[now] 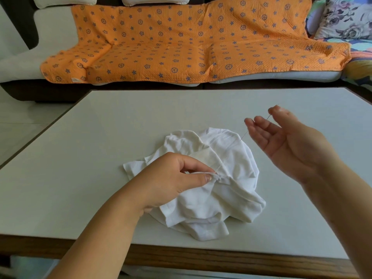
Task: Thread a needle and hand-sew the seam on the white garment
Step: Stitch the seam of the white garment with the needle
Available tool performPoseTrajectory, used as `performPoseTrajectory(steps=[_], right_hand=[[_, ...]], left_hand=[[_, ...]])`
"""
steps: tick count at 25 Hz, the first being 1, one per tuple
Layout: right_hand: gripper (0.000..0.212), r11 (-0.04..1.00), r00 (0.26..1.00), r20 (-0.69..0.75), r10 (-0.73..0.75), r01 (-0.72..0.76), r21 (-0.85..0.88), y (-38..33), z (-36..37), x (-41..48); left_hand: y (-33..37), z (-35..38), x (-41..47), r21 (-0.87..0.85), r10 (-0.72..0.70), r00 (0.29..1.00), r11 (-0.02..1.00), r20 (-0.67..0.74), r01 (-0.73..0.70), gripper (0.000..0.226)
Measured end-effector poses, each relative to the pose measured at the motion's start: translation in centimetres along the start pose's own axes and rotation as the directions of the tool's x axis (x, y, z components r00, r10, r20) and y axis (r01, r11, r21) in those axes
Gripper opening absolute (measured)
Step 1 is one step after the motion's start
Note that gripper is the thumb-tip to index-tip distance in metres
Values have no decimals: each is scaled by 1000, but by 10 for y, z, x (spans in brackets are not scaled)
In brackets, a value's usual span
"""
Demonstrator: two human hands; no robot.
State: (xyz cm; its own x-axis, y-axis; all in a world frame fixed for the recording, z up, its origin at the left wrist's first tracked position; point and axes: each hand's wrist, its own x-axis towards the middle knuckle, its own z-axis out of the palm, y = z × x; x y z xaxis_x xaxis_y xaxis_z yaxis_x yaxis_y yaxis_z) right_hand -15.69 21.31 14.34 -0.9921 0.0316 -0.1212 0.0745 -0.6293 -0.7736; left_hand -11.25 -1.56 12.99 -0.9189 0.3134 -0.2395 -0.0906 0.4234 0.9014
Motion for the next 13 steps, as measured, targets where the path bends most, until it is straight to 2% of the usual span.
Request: performPoseTrajectory(steps=[3,6,8,10,12,13], right_hand=[[13,980,989,-29,-142,137,-147,0,-6,7],[11,896,954,-40,-297,264,-357,5,-9,10],[12,753,916,10,-401,336,-566,9,-11,10],[11,540,883,101,-458,367,-757,14,-13,11],[7,335,862,195,-469,378,-863,18,-16,11],[6,264,856,230,-464,381,-886,19,-18,12]], left_hand=[[-1,-1,0,-13,-11,1000,1000,13,12,12],[0,-2,-1,-23,-22,1000,999,19,23,11],[0,-2,-1,-26,-30,999,999,23,30,11],[1,-3,-1,-25,-35,999,999,38,36,11],[1,-5,-2,-24,-39,998,999,48,41,12],[1,-5,-2,-23,-41,998,999,49,42,13]])
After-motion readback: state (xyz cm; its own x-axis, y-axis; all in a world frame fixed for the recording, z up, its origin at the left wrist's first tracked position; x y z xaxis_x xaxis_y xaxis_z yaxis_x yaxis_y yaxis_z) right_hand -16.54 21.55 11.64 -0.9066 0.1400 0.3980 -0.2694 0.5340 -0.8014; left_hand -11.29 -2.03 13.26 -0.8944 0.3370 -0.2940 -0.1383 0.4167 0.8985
